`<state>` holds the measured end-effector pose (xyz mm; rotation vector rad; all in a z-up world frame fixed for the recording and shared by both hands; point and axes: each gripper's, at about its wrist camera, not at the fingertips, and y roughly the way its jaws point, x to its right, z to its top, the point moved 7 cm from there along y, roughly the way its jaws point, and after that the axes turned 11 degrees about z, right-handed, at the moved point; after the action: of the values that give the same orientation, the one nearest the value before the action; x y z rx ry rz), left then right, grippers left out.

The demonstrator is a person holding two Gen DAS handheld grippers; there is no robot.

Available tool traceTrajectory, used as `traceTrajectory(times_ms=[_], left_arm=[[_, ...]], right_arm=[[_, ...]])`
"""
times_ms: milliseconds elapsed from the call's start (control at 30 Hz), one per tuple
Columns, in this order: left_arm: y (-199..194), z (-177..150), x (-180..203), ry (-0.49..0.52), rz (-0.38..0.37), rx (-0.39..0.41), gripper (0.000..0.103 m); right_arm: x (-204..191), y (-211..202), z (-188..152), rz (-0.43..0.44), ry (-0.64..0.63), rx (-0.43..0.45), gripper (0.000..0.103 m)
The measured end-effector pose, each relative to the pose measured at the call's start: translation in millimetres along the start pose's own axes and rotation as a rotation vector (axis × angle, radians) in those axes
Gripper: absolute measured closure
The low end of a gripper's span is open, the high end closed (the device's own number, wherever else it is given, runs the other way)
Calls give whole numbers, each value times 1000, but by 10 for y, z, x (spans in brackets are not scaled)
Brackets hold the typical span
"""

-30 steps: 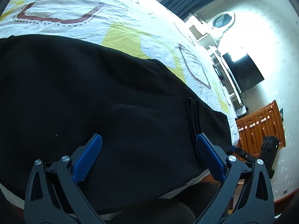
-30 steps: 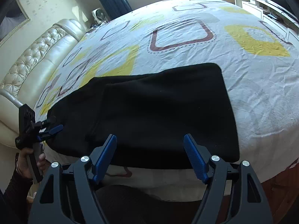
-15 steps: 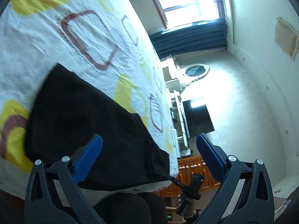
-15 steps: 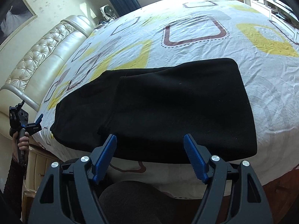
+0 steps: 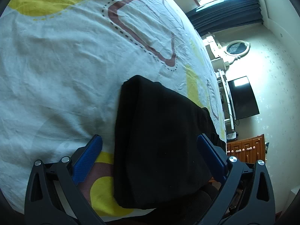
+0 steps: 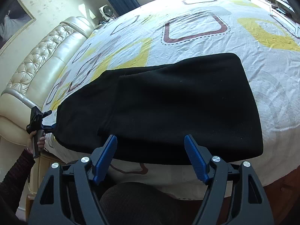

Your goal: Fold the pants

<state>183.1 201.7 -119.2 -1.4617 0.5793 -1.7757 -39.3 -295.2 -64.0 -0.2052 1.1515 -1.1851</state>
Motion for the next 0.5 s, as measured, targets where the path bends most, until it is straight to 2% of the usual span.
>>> traceTrajectory(times_ms=[100,133,267,433,500], left_arm=[[-2,-43,83,-28,-120,-12,3],[8,-58,129,-24,-139,-20,3],[120,-130,203,46,-72,-35,3],[109,-86,197,-1,-73,-38,3],[137,-82,218,10,-56,-32,3]], right_arm=[[12,17,-4,1,5,-5,30],[14,18,-4,4,8,-3,30],[19,13,1,15,17,-2,30],[43,30,-8,20,28,-11,30],[44,31,-7,21,28,-12,30]])
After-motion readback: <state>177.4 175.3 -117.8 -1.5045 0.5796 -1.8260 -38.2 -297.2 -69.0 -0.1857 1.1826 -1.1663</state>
